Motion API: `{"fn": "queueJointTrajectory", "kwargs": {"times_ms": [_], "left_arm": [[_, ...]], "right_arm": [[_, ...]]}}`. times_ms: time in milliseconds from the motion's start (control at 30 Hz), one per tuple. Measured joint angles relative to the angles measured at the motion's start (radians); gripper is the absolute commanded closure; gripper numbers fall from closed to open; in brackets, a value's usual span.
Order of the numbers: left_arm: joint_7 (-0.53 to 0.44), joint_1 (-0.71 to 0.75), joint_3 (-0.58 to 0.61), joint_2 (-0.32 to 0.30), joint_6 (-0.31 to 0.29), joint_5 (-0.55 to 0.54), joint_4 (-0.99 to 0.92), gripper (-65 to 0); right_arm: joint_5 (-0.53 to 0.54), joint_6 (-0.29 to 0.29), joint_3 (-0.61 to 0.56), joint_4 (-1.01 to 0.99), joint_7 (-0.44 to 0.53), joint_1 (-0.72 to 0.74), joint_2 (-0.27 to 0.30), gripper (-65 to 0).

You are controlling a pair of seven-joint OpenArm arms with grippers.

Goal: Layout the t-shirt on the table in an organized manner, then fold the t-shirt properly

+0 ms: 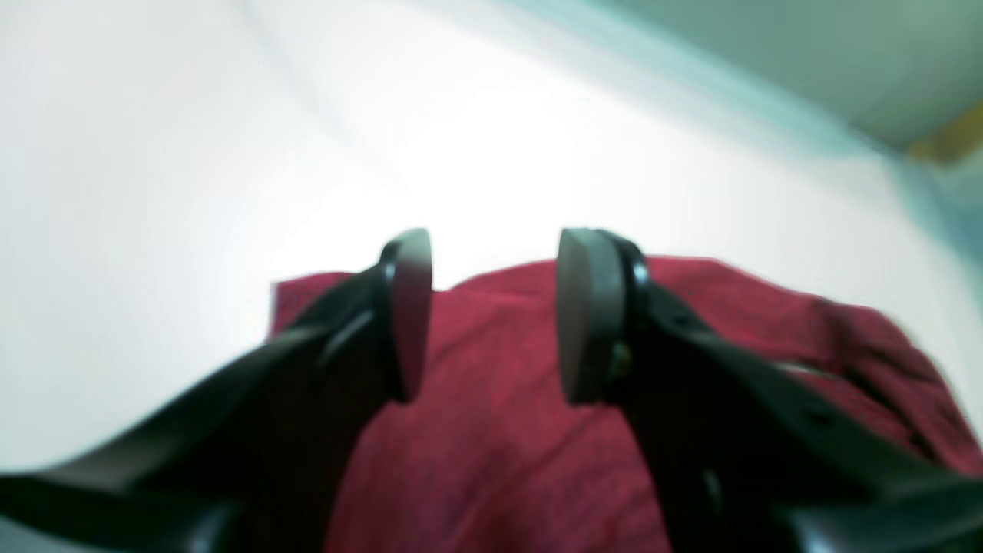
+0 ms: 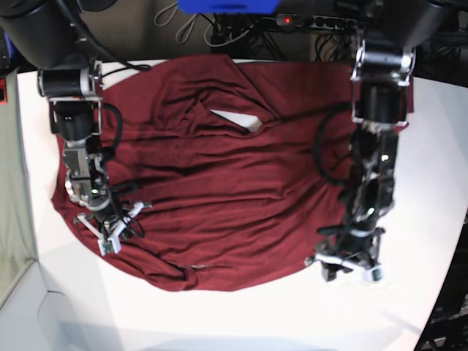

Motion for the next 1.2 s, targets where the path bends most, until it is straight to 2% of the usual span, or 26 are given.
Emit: {"fn": "queueJointTrajectory", "kwargs": {"times_ms": [100,133,267,367,533,567,667,833,1033,1100,1200], "left_arm": [[0.003,-0.128,-0.001,0.049,0.001,0.098,-0.232,-26.2],[0.000,-0.172,-0.001,0.062,-0.001,0.132,-0.306,-26.2],[-0.029,-0.246,-0.001,0.101,0.002,0.217,-0.453,-26.2],[-0.105,-0.220,0.000,0.115,-0.001,0.287,-0.458,-26.2],[-0.101,-0.116,-0.002,0.098,-0.005,0.362,-0.458,-26.2],[-0.161,-0.094,-0.003,0.091,-0.010,0.379,-0.456,-26.2],[-0.151,-0.073,-0.001,0.061,-0.018,0.367,-0.447,-26.2],[-0.236,-0.002,-0.003,0.050,-0.015,0.364,-0.415,-26.2],[-0.187,0.150,-0.003,0.031,-0.015,0.356,-0.200,-26.2],[-0.087,0.191,-0.003,0.028,-0.010,0.357,-0.101,-26.2],[-0.003,0.220,-0.003,0.029,-0.010,0.359,-0.016,-26.2]], "right_arm": [[0.003,0.000,-0.001,0.042,-0.023,-0.021,0.002,0.0],[0.002,0.000,-0.001,0.066,-0.069,-0.026,0.000,0.0],[-0.003,0.000,-0.002,0.177,-0.121,-0.086,-0.001,0.0],[-0.005,0.001,-0.002,0.248,-0.161,-0.120,0.000,0.0],[-0.012,0.000,-0.002,0.282,-0.182,-0.135,0.000,0.0],[-0.011,0.000,-0.002,0.282,-0.189,-0.134,0.000,0.0],[-0.011,0.000,-0.003,0.283,-0.195,-0.131,0.000,0.0],[-0.012,0.001,-0.003,0.283,-0.193,-0.131,0.000,0.0],[-0.012,0.001,-0.004,0.283,-0.193,-0.131,0.000,0.0],[-0.012,0.001,-0.004,0.283,-0.195,-0.131,-0.001,0.0],[-0.011,0.001,-0.004,0.283,-0.194,-0.130,-0.002,0.0]]}}
